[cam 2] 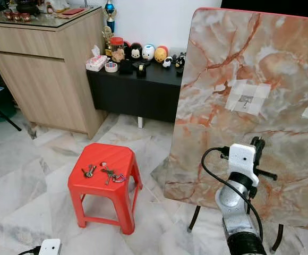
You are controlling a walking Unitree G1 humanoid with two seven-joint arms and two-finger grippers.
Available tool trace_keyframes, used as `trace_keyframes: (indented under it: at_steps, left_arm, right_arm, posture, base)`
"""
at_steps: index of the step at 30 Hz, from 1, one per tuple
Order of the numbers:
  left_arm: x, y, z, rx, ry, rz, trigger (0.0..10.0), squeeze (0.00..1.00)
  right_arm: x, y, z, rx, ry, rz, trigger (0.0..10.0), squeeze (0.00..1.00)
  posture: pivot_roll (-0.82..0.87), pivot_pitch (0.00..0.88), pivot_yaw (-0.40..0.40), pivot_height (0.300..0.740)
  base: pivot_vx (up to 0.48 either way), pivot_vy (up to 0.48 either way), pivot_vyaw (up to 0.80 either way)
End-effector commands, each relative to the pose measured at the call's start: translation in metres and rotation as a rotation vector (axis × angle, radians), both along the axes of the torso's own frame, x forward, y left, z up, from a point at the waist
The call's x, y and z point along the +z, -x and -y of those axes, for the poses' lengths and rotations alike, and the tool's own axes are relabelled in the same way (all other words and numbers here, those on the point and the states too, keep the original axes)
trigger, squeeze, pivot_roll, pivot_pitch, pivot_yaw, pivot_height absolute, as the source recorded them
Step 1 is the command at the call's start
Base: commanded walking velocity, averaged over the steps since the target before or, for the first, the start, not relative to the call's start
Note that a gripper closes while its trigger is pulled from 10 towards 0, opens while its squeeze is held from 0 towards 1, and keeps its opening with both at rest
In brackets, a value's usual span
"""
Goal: Hang keys on a hook
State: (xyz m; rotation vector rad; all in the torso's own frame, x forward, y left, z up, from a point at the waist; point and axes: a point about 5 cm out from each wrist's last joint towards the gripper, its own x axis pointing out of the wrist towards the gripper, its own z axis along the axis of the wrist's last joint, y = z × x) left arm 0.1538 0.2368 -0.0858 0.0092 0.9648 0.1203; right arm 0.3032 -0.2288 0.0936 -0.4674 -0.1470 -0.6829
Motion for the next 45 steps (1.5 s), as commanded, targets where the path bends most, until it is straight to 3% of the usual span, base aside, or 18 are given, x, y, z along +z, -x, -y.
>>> trace_keyframes:
  at_steps: [1, 12, 35, 45]
  left_arm:
    - [-0.0018, 0.003, 0.0015, 0.021, 0.013, -0.009, 10.0, 0.0]
    - [-0.0017, 0.0003, 0.0048, 0.027, 0.03, -0.005, 10.0, 0.0]
    - [-0.0025, 0.0068, -0.0012, 0.027, 0.028, -0.018, 10.0, 0.0]
    - [-0.0025, 0.0057, 0.0006, 0.03, 0.041, -0.014, 10.0, 0.0]
  right_arm:
    - [0.0056, -0.0029, -0.0019, -0.002, -0.004, 0.023, 10.0, 0.0]
    - [0.0037, -0.0023, -0.0037, -0.008, -0.01, 0.013, 10.0, 0.0]
    - [0.0034, -0.0039, -0.006, -0.014, -0.036, 0.017, 10.0, 0.0]
    - [0.0034, -0.0023, -0.005, -0.03, -0.033, 0.028, 10.0, 0.0]
  posture:
    - [0.0, 0.0, -0.065, 0.74]
    - [-0.01, 0.0, -0.069, 0.74]
    - [-0.01, 0.0, -0.069, 0.74]
    - [-0.01, 0.0, -0.068, 0.74]
  base:
    - [0.0, 0.0, 0.0]
    - [0.0, 0.0, 0.0]
    - [0.26, 0.0, 0.0]
    - [0.0, 0.0, 0.0]
